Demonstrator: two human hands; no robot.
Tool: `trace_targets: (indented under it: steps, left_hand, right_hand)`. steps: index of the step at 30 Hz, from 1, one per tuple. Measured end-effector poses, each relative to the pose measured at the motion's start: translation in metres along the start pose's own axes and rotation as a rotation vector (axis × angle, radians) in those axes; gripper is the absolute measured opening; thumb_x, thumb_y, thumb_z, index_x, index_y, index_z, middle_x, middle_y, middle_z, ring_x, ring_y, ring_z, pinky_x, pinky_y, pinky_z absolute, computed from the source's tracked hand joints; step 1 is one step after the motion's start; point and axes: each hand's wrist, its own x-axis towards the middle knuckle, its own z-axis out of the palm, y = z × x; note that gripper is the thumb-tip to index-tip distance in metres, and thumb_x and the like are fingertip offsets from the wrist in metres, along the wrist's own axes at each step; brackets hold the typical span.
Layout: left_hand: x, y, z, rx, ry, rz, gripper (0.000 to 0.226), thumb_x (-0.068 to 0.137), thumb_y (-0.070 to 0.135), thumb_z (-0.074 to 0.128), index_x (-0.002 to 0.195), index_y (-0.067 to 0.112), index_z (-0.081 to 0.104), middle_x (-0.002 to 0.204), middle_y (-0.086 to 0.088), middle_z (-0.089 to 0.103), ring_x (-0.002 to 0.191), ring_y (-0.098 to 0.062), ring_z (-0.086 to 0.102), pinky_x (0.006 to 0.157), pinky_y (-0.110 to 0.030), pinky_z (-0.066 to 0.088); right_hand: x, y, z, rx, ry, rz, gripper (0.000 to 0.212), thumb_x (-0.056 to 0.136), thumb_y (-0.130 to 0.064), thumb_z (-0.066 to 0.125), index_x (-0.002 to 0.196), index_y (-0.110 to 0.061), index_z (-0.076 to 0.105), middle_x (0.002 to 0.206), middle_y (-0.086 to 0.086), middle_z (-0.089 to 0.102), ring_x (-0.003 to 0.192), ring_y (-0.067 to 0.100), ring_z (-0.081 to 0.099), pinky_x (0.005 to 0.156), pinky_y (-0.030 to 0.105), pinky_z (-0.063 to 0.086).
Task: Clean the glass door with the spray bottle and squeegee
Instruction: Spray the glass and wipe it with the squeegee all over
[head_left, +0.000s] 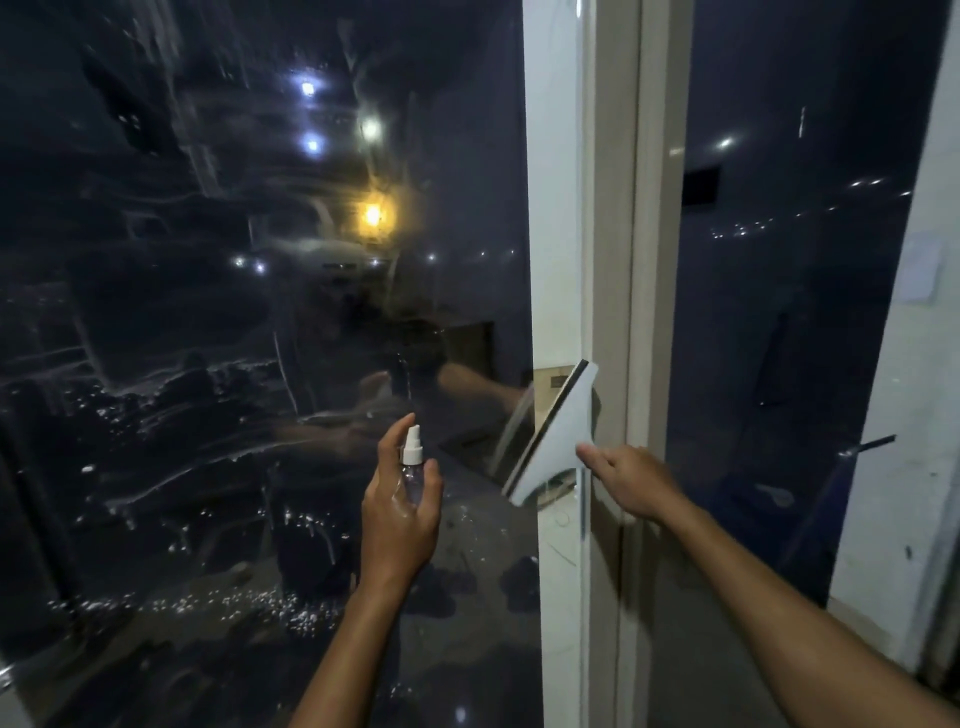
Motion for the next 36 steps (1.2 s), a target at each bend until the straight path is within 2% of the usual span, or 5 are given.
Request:
trace_targets:
  steps: [3, 6, 11, 20, 36]
  left_hand:
    - [-0.001, 0.002, 0.005, -0.013, -0.014, -0.014, 0.052, 0.098, 0.015, 0.061, 0.142, 0.036, 0.041, 0.099, -0.003, 0.065, 0.075, -0.021, 0.063, 0.066, -0.041, 0.053]
    - [-0.003, 0.004, 0.005, -0.017, -0.022, -0.019, 0.052, 0.098, 0.016, 0.061, 0.142, 0.036, 0.042, 0.095, -0.002, 0.065, 0.074, -0.021, 0.063, 0.067, -0.045, 0.055]
    - [-0.006, 0.001, 0.004, -0.02, -0.016, -0.032, 0.051, 0.098, 0.015, 0.062, 0.142, 0.032, 0.043, 0.095, -0.002, 0.065, 0.075, -0.021, 0.063, 0.069, -0.045, 0.055]
    - [-0.011, 0.002, 0.008, -0.023, -0.043, -0.028, 0.052, 0.098, 0.018, 0.061, 0.14, 0.04, 0.041, 0.087, 0.003, 0.063, 0.07, -0.01, 0.061, 0.062, -0.028, 0.048]
    - [-0.004, 0.004, -0.011, -0.009, -0.009, 0.004, 0.054, 0.098, 0.016, 0.061, 0.142, 0.041, 0.042, 0.099, 0.001, 0.065, 0.076, -0.008, 0.061, 0.068, -0.03, 0.048]
  right_hand:
    - [0.001, -0.024, 0.02, 0.377, -0.046, -0.008, 0.072, 0.098, -0.068, 0.032, 0.089, -0.006, 0.067, 0.084, 0.019, 0.068, 0.075, 0.033, 0.065, 0.073, 0.045, 0.053]
    - [0.0, -0.04, 0.046, 0.621, -0.054, 0.093, 0.066, 0.095, -0.071, 0.034, 0.067, -0.017, 0.061, 0.055, -0.001, 0.054, 0.049, 0.011, 0.05, 0.05, 0.026, 0.039]
    - [-0.001, -0.022, 0.086, 0.753, -0.203, 0.299, 0.06, 0.093, -0.076, 0.031, 0.059, -0.027, 0.036, 0.052, -0.005, 0.033, 0.044, 0.01, 0.029, 0.043, 0.023, 0.026]
    - [-0.033, 0.007, 0.126, 0.846, -0.457, 0.416, 0.061, 0.094, -0.075, 0.03, 0.057, -0.026, 0.035, 0.058, -0.002, 0.033, 0.048, 0.01, 0.027, 0.047, 0.025, 0.026]
    - [-0.046, -0.028, 0.121, 0.674, -0.047, 0.329, 0.061, 0.1, -0.063, 0.028, 0.064, -0.017, 0.049, 0.044, -0.011, 0.044, 0.037, 0.001, 0.043, 0.041, 0.014, 0.031]
